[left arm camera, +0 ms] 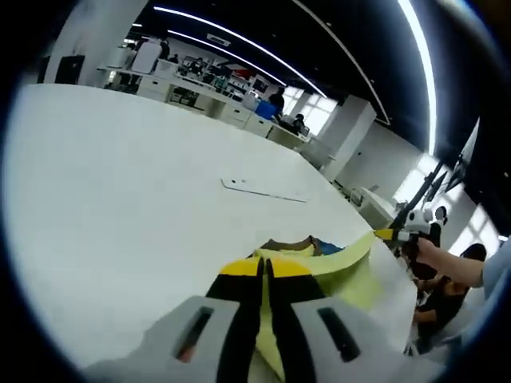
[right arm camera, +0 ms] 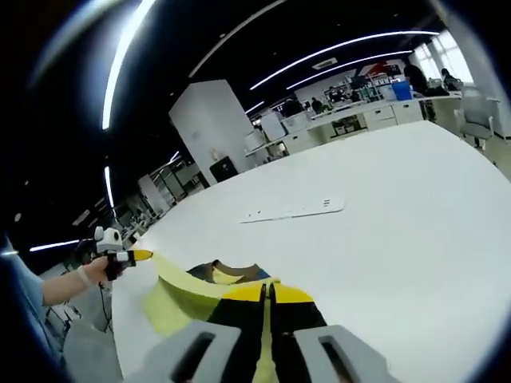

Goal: Fold the garment on the visible template until the final outline fits inside the template.

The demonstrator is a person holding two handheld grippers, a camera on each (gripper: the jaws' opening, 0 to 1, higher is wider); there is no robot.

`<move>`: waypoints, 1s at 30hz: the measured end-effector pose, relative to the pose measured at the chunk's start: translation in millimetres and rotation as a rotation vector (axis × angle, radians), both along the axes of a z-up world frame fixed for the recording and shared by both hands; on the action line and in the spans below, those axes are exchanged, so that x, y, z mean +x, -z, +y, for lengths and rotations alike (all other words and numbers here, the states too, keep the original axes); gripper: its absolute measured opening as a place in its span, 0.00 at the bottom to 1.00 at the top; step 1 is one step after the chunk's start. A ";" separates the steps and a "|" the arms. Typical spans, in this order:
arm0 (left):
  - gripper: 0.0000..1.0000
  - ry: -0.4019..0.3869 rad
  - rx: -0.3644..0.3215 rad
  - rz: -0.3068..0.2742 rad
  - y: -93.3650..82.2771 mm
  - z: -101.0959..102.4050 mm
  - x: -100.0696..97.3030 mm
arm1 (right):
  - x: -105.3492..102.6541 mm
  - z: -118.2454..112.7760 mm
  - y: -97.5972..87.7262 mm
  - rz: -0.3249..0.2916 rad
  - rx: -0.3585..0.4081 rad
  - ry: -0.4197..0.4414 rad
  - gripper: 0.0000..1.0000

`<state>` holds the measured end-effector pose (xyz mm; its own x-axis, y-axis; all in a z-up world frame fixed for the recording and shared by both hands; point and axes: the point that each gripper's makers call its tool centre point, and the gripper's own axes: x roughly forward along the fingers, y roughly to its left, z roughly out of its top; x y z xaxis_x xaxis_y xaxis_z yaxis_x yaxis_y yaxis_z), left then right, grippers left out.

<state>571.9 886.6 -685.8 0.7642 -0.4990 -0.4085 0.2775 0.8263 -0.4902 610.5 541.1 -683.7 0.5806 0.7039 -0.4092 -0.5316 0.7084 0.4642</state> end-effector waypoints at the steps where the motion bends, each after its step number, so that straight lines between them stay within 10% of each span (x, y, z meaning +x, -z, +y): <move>1: 0.00 -0.001 -0.003 0.010 4.0 0.2 0.2 | 2.9 -0.7 4.3 0.004 -0.005 0.002 0.00; 13: 0.00 0.008 0.041 0.113 51.8 3.2 -2.8 | 20.0 -6.0 52.3 0.087 -0.063 0.013 0.00; 30: 0.00 -0.022 0.044 0.140 66.9 7.0 1.8 | 15.4 -7.0 73.5 0.129 -0.085 0.022 0.00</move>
<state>573.7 893.6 -752.7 0.7091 -0.4621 -0.5325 0.1905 0.8528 -0.4863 625.8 534.1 -757.2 0.5347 0.6511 -0.5387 -0.4552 0.7590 0.4655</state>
